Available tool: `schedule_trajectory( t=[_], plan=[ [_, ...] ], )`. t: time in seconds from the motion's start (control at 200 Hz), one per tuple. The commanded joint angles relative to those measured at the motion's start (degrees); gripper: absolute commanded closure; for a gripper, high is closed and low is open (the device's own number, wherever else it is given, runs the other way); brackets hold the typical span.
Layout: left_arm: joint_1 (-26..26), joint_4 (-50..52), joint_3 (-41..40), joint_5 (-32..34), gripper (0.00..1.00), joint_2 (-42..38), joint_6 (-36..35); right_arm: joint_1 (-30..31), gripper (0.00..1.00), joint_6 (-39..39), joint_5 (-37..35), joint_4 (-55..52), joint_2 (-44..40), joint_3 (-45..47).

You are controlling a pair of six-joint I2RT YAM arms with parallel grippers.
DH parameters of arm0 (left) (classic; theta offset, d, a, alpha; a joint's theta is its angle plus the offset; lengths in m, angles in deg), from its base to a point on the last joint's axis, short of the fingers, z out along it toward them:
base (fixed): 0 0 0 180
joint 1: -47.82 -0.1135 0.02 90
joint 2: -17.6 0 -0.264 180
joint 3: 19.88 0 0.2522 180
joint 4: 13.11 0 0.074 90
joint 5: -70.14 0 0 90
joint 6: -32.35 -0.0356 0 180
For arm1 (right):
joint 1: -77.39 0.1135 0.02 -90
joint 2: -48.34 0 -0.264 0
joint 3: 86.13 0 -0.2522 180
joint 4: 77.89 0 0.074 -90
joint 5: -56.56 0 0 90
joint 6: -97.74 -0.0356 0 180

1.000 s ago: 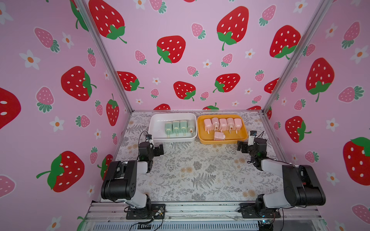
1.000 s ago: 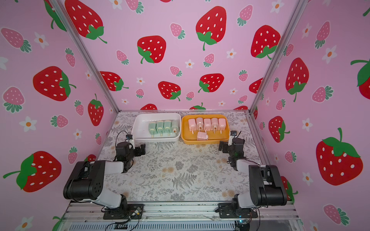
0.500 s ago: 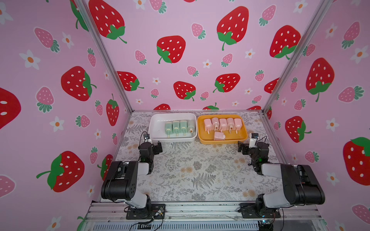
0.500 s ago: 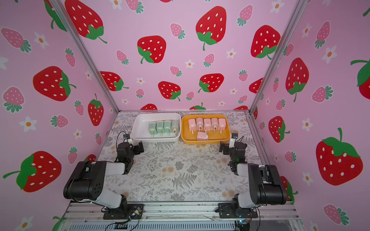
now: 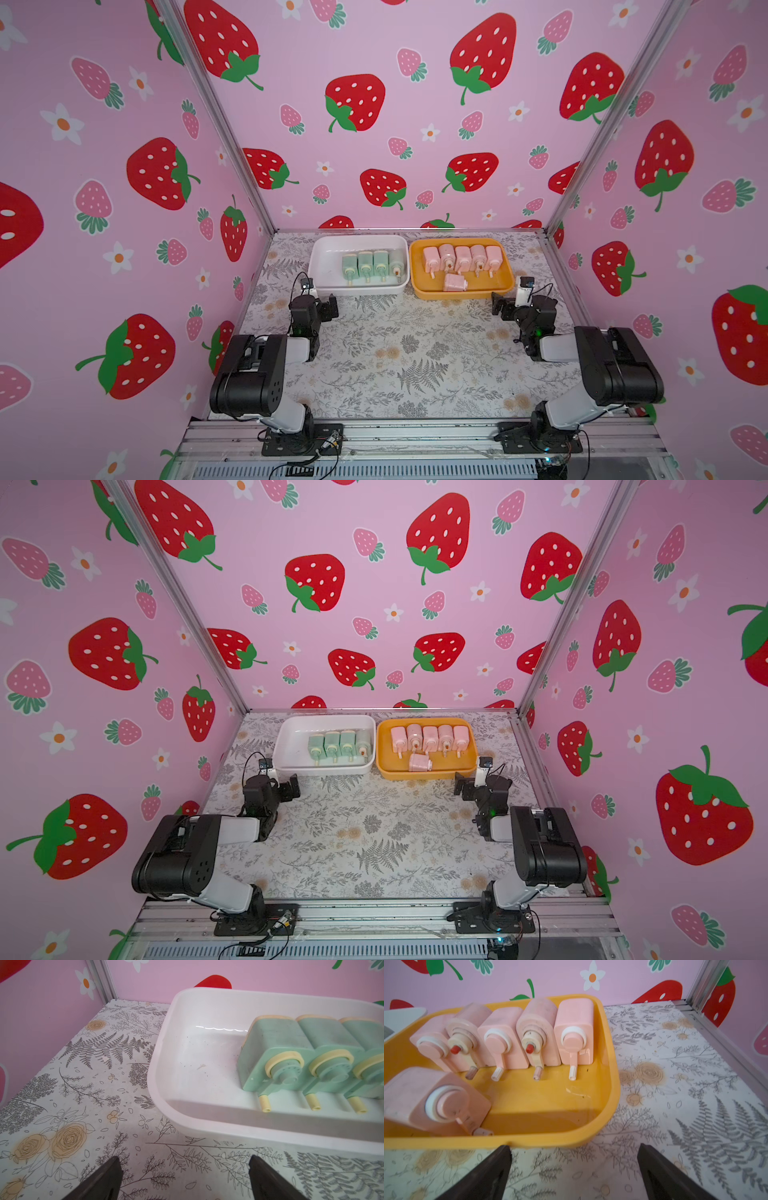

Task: Place the pencil sharpeners by color into the storage box
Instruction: Reset both arms

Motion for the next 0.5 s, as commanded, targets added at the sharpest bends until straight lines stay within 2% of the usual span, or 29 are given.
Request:
schedule_trajectory(
  t=[0.0,0.495],
  plan=[
    [0.32,0.96,2.20,1.43,0.00,0.24,0.23,0.20,0.00,-1.83,-5.18,-4.84,0.20,-2.03],
    [0.39,0.77,2.01,1.80,0.00,0.13,0.16,0.60,0.00,-1.72,-6.21,-4.76,0.05,-1.94]
  ],
)
